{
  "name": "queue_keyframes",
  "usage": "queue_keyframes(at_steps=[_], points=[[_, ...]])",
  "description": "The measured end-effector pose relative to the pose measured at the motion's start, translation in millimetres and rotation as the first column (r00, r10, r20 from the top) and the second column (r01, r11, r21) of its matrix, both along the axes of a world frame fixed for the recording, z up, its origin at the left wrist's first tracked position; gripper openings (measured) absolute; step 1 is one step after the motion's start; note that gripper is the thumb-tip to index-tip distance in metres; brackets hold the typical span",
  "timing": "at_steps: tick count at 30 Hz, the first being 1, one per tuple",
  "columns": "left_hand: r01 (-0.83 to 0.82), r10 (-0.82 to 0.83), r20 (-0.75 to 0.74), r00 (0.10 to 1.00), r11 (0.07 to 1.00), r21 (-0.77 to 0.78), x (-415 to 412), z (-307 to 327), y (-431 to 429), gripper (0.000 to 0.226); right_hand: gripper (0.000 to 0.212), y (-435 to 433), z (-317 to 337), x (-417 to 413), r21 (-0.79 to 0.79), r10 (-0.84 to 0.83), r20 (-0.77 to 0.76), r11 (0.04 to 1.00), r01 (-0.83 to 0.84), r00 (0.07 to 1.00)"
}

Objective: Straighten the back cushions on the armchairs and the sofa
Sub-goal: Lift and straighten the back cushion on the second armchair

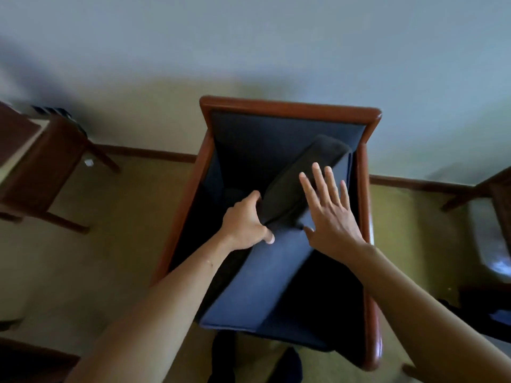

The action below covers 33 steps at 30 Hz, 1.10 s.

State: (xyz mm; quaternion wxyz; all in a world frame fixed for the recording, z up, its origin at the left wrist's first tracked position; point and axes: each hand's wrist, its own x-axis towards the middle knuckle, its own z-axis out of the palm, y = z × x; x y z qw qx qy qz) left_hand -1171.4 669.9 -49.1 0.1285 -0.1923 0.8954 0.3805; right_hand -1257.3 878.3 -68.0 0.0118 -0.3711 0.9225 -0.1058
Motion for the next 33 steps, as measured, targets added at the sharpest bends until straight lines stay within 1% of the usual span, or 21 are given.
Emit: queue_keyframes(at_steps=[1,2,4,5,7,10,11,13,15,16,19,21,22,24,26,27,28,29,30,31,33], points=[[0.106,-0.107,0.003,0.994,0.991,-0.079,0,11,5,0.086,0.134,6,14,-4,0.085,0.059,-0.062,0.995,-0.054,0.996],[0.201,-0.202,0.009,0.979,0.967,-0.156,1,21,9,0.081,0.137,11,23,-8,0.174,0.119,-0.096,0.980,-0.101,0.988],[0.351,-0.360,0.025,0.932,0.888,-0.296,4,29,12,0.068,0.135,19,27,-14,0.299,0.187,-0.078,0.941,-0.156,0.979],[0.399,-0.411,0.039,0.911,0.851,-0.341,5,28,9,0.064,0.131,23,24,-13,0.321,0.188,-0.048,0.933,-0.163,0.981],[0.471,-0.477,0.080,0.875,0.803,-0.365,6,18,5,0.061,0.120,29,10,-5,0.310,0.160,0.002,0.938,-0.153,0.987],[0.514,-0.524,0.080,0.848,0.777,-0.364,14,-10,-1,0.068,0.113,36,-16,20,0.244,0.091,0.078,0.964,-0.108,0.993],[0.505,-0.518,0.080,0.851,0.770,-0.389,20,-21,-5,0.074,0.111,37,-25,26,0.210,0.081,0.062,0.973,-0.093,0.995],[0.439,-0.481,0.055,0.875,0.742,-0.507,37,-40,-19,0.083,0.103,37,-36,32,0.159,0.049,-0.007,0.986,-0.047,0.999],[0.354,-0.431,0.029,0.902,0.699,-0.621,56,-48,-36,0.080,0.097,37,-41,32,0.143,-0.036,-0.037,0.989,0.041,0.999],[0.319,-0.388,0.037,0.921,0.698,-0.641,63,-49,-44,0.079,0.095,38,-42,31,0.139,-0.068,-0.041,0.988,0.073,0.997],[0.187,-0.171,0.089,0.981,0.734,-0.653,76,-49,-66,0.077,0.079,39,-46,28,0.065,-0.111,-0.070,0.991,0.115,0.991],[0.017,0.054,0.091,0.994,0.765,-0.644,80,-50,-81,0.073,0.066,36,-48,25,-0.025,-0.206,-0.084,0.978,0.205,0.975],[-0.097,0.169,0.063,0.984,0.791,-0.605,81,-49,-87,0.074,0.061,33,-48,24,-0.063,-0.286,-0.080,0.957,0.282,0.955],[-0.326,0.330,-0.078,0.941,0.819,-0.472,82,-51,-94,0.077,0.059,28,-49,22,-0.106,-0.442,-0.054,0.894,0.435,0.895],[-0.498,0.453,-0.216,0.865,0.826,-0.263,77,-57,-103,0.075,0.062,23,-50,16,-0.156,-0.542,-0.020,0.832,0.533,0.840],[-0.574,0.538,-0.236,0.810,0.810,-0.124,73,-58,-108,0.077,0.063,21,-51,13,-0.195,-0.589,0.014,0.791,0.580,0.808],[-0.642,0.631,-0.223,0.743,0.766,0.028,68,-60,-113,0.080,0.064,19,-52,10,-0.241,-0.642,0.077,0.731,0.639,0.763],[-0.693,0.716,-0.197,0.669,0.698,0.181,64,-63,-118,0.077,0.065,17,-54,6,-0.292,-0.688,0.170,0.649,0.703,0.706],[-0.718,0.784,-0.167,0.598,0.617,0.323,58,-65,-122,0.070,0.065,14,-56,2,-0.342,-0.716,0.282,0.547,0.764,0.638],[-0.717,0.827,-0.138,0.545,0.546,0.433,50,-68,-124,0.059,0.065,11,-58,-3,-0.383,-0.722,0.395,0.433,0.816,0.568],[-0.705,0.873,-0.113,0.474,0.454,0.545,33,-74,-128,0.037,0.061,0,-58,-14,-0.442,-0.692,0.549,0.235,0.866,0.469]])
